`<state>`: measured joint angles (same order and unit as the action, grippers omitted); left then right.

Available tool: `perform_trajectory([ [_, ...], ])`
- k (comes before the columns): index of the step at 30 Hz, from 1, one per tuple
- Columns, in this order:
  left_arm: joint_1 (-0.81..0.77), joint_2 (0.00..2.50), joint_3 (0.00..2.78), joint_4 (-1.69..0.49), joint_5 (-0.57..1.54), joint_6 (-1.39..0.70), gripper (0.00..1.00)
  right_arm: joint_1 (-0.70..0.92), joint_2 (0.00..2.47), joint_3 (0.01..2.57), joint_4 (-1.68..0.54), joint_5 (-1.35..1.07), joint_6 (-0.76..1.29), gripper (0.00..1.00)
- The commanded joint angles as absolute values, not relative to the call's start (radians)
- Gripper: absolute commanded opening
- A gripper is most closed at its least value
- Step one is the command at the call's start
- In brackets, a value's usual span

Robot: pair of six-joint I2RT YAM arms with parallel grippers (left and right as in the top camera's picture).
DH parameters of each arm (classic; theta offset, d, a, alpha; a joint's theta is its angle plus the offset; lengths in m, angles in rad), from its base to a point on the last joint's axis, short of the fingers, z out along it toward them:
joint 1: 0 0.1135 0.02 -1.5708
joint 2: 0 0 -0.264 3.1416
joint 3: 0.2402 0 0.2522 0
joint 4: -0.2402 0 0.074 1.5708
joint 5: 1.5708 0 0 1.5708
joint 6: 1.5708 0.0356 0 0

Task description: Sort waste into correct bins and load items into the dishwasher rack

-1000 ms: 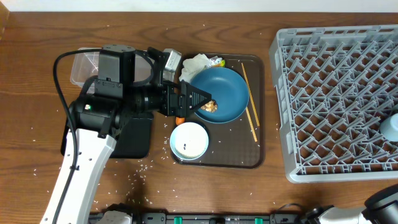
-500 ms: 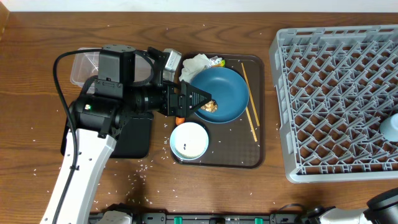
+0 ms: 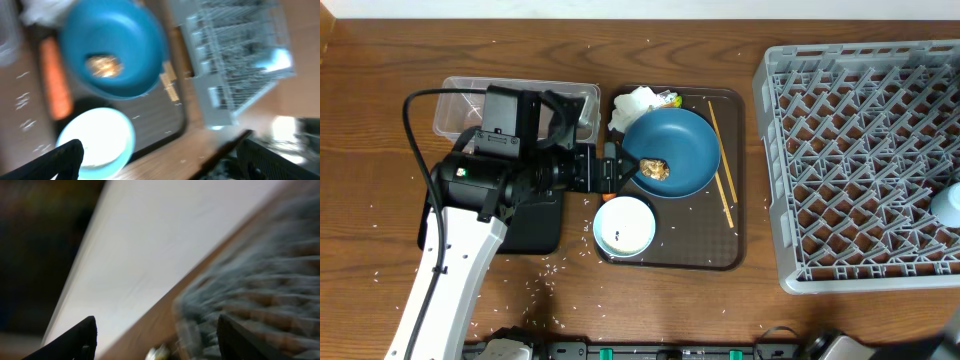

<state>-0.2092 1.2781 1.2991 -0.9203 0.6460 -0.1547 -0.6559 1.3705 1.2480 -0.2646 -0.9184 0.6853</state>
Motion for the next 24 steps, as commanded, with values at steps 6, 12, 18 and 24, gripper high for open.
perform_trajectory([
  [6, -0.204, 1.255, 1.296, -1.060, 0.352, -0.133, 0.98, -0.117, 1.275, 1.263, -0.603, -0.498, 0.356, 0.71],
  [12, -0.205, 1.260, 1.274, -1.111, 0.334, -0.124, 0.98, 0.198, 1.315, 1.263, -0.782, -0.131, 0.302, 0.77],
  [18, -0.222, 1.280, 1.251, -1.105, 0.282, -0.124, 0.93, 0.332, 1.398, 1.263, -0.854, -0.101, 0.373, 0.76],
  [24, -0.266, 1.302, 1.251, -1.044, 0.274, -0.124, 0.91, 0.334, 1.505, 1.262, -0.880, -0.110, 0.414, 0.75],
])
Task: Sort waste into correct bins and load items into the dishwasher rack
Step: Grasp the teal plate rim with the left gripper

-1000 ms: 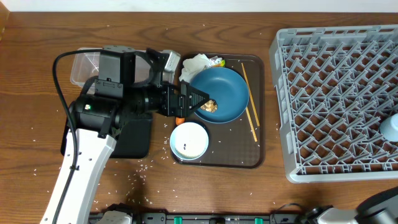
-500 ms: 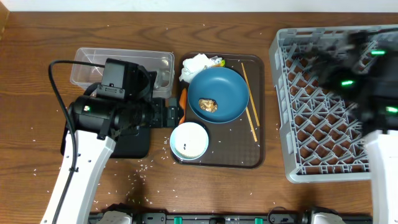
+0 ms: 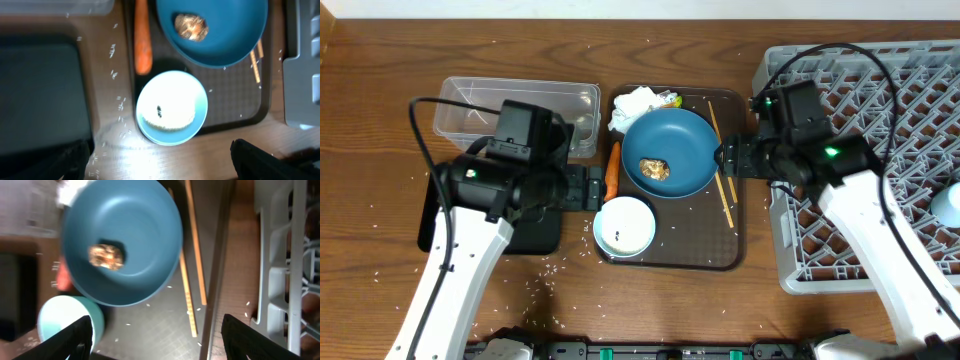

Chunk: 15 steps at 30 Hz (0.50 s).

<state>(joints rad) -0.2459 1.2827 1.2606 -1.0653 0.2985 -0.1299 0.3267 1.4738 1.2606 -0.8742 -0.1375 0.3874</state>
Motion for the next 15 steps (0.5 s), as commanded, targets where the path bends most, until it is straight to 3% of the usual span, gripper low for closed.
perform_trajectory([
  [1, -0.278, 1.311, 1.251, -1.025, 0.273, -0.124, 0.91, 0.334, 1.515, 1.262, -0.884, -0.110, 0.414, 0.75],
  [6, -0.335, 1.403, 1.251, -0.911, 0.190, -0.168, 0.83, 0.334, 1.502, 1.262, -0.892, -0.109, 0.410, 0.75],
  [8, -0.355, 1.454, 1.251, -0.853, 0.156, -0.212, 0.73, 0.334, 1.480, 1.262, -0.896, -0.109, 0.403, 0.75],
  [15, -0.419, 1.645, 1.251, -0.677, 0.105, -0.312, 0.72, 0.334, 1.341, 1.262, -0.925, -0.068, 0.381, 0.78],
])
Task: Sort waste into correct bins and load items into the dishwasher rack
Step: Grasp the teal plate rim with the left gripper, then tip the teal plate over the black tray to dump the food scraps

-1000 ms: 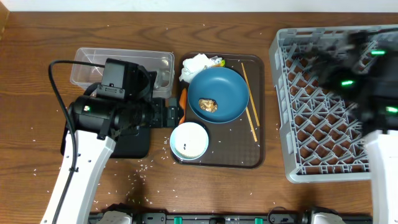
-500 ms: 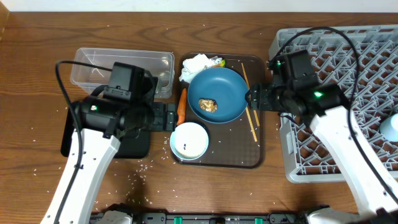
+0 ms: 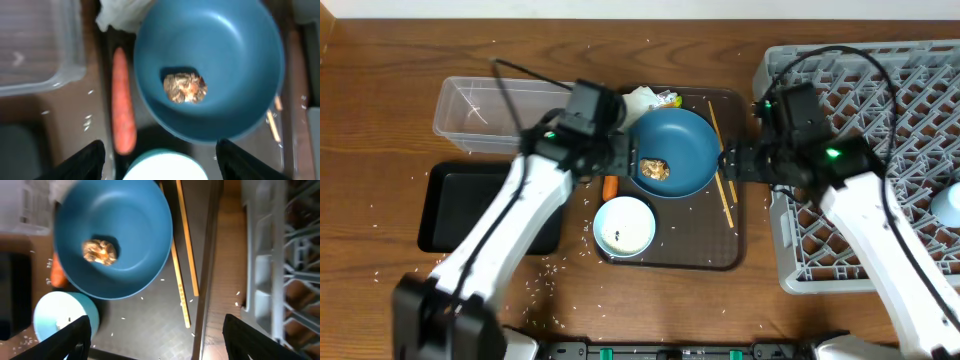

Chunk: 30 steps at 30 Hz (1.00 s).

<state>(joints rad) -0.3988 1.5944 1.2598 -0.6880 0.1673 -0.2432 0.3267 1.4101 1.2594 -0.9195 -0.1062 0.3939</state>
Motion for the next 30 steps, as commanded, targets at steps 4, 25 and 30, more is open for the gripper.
perform_trajectory([
  [4, -0.436, 1.735, 1.251, -0.655, 0.025, -0.382, 0.70, 0.332, 1.267, 1.262, -0.928, -0.032, 0.381, 0.80],
  [25, -0.440, 1.935, 1.251, -0.509, 0.041, -0.454, 0.09, 0.310, 1.212, 1.262, -0.937, -0.026, 0.389, 0.82],
  [30, -0.442, 1.910, 1.253, -0.519, 0.079, -0.438, 0.06, 0.310, 1.212, 1.262, -0.936, -0.026, 0.388, 0.83],
])
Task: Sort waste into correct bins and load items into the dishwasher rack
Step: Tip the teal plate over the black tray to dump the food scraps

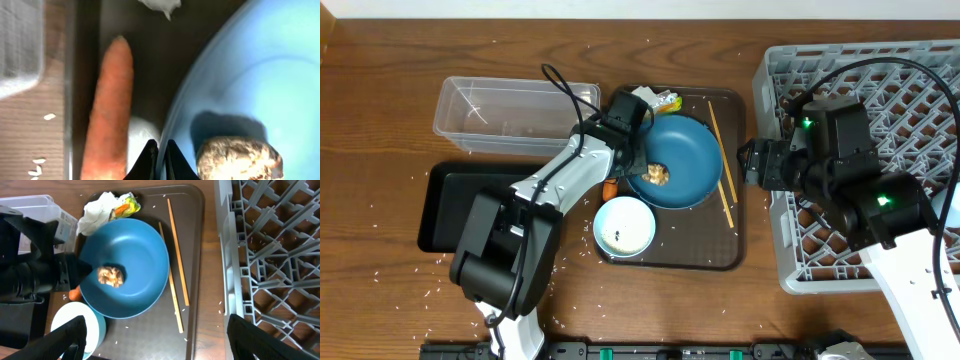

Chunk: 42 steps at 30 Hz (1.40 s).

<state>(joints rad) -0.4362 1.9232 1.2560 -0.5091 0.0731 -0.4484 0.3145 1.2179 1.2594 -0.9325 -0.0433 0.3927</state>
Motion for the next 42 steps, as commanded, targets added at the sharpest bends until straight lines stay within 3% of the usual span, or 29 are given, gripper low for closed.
perform_trajectory([
  [1, -0.445, 1.898, 1.253, -0.524, 0.085, -0.430, 0.06, 0.310, 1.212, 1.262, -0.937, -0.026, 0.388, 0.83],
  [17, -0.432, 1.515, 1.253, -0.701, 0.086, -0.329, 0.06, 0.310, 1.212, 1.262, -0.946, -0.026, 0.388, 0.84],
  [26, -0.363, 1.213, 1.253, -1.086, -0.248, -0.338, 0.06, 0.310, 1.211, 1.262, -0.945, -0.026, 0.388, 0.85],
  [31, -0.284, 1.081, 1.253, -1.261, -0.448, -0.444, 0.06, 0.310, 1.212, 1.262, -0.944, -0.026, 0.388, 0.86],
  [36, -0.208, 1.053, 1.253, -1.402, -0.751, -0.587, 0.06, 0.310, 1.212, 1.262, -0.942, -0.026, 0.388, 0.86],
  [42, -0.145, 1.146, 1.251, -1.439, -0.862, -0.714, 0.06, 0.310, 1.212, 1.262, -0.941, -0.026, 0.389, 0.87],
])
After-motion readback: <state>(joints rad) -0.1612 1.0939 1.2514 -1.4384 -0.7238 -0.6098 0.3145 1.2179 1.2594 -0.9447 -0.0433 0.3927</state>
